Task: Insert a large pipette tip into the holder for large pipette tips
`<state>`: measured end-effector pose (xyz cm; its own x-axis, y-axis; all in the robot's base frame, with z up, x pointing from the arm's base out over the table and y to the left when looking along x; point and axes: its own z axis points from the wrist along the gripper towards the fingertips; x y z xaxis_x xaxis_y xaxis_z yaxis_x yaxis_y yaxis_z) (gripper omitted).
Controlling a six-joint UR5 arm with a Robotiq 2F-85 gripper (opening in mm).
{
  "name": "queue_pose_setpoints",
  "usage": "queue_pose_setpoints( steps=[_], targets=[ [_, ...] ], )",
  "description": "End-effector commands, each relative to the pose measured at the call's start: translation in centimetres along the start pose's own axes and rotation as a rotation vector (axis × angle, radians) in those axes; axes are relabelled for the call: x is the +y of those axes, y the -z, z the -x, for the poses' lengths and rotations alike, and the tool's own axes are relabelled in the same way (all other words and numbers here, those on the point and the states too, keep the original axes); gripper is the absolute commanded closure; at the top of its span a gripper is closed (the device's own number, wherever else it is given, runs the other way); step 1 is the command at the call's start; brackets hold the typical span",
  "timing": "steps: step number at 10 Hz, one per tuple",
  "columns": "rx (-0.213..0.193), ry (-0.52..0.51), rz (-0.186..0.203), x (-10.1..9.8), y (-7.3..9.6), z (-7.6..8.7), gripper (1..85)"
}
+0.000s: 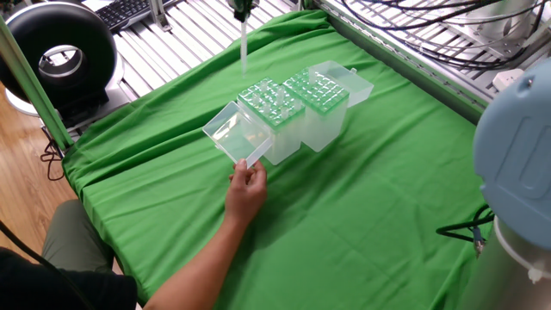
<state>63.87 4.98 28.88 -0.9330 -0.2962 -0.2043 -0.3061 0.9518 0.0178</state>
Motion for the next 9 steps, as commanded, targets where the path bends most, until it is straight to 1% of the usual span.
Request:
queue_pose_setpoints(
  steps=[1,3,5,9],
  targets=[
    [-0.004,-0.022,0.011,1.1,-0.6,0.1,71.3],
    [0.014,-0.017,0.002,1.0,-0.9,-0.4,71.7],
    [0.039,-0.017,-0.007,0.9,-1.0,-1.2,71.7],
    [0.047,-0.023,-0.016,0.9,-1.1,-1.5,72.3]
  ],
)
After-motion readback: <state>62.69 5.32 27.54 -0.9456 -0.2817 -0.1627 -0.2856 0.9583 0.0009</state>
